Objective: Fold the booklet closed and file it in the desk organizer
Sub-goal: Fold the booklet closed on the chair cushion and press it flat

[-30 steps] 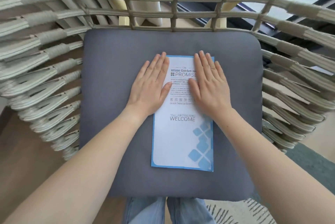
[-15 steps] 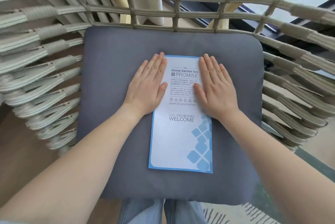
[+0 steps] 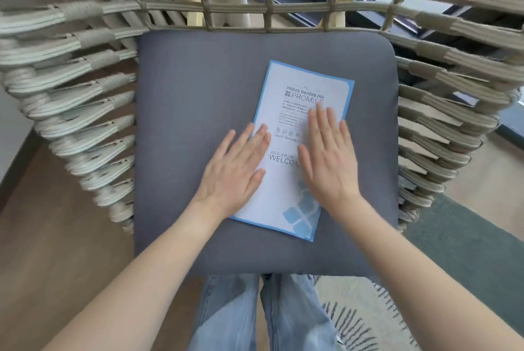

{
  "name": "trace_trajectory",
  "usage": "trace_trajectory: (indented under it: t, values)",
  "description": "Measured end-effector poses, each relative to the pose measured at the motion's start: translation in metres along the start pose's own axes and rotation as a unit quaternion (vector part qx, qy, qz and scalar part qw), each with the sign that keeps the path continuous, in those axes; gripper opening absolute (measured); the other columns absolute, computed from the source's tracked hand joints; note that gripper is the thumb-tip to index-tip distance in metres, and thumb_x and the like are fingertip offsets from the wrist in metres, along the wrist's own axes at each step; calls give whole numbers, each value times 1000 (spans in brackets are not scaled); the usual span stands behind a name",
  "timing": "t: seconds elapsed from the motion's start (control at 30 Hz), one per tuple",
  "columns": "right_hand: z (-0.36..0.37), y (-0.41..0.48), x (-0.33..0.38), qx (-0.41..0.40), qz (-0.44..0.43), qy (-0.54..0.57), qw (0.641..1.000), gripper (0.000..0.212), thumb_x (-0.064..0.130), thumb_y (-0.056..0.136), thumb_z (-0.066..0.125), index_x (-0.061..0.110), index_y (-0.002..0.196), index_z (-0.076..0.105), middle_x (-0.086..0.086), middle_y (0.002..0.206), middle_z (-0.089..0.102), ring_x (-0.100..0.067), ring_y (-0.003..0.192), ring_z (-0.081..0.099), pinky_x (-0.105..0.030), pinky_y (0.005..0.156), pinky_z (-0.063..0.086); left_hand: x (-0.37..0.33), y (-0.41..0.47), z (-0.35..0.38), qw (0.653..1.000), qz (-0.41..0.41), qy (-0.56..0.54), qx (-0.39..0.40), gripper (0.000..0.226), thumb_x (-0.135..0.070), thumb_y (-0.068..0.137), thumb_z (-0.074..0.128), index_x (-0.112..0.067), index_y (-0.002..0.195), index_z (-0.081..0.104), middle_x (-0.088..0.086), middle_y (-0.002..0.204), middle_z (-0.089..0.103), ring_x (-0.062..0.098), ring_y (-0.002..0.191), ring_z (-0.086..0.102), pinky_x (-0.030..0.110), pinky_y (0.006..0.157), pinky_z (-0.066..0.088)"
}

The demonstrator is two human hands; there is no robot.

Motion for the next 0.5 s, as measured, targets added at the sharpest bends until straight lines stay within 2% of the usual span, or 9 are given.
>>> trace_trajectory:
  t: [0.07, 0.27, 0.37, 0.5]
  values:
    - [12, -19, 18, 7, 10, 4, 1000, 60, 33, 100, 31, 0, 150, 29, -16, 158, 28, -32, 147, 25, -47, 120, 18, -10, -9, 17, 1000, -7, -6, 18, 60, -31, 98, 33, -6, 152, 22, 9, 160, 19, 26, 148, 19, 45, 120, 14]
    - [34, -52, 37, 14, 48, 17, 999, 61, 34, 100, 32, 3, 151, 27, -12, 160, 26, -26, 149, 20, -43, 121, 12, -27, -9, 28, 995, -103, -17, 9, 61, -31, 98, 30, -3, 152, 19, 12, 161, 16, 26, 149, 16, 47, 120, 15]
    - [37, -39, 31, 16, 20, 22, 999, 60, 34, 100, 32, 4, 152, 27, -11, 160, 26, -26, 149, 20, -43, 122, 12, -27, -8, 30, 991, -133, -27, 5, 62, -32, 99, 29, -3, 152, 16, 14, 161, 15, 27, 149, 13, 47, 120, 13]
    - [44, -31, 23, 31, -6, 25, 999, 62, 37, 99, 33, 6, 153, 25, -10, 161, 24, -24, 150, 18, -43, 123, 12, -21, -5, 37, 991, -128, -23, 23, 64, -35, 99, 27, -2, 152, 13, 16, 162, 11, 29, 150, 9, 45, 121, 10]
Point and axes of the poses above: each hand's wrist, its own y-axis towards the middle knuckle, its own z-axis out of the palm, x = y × z, the point moved 2 cm from there along y, towards the middle knuckle
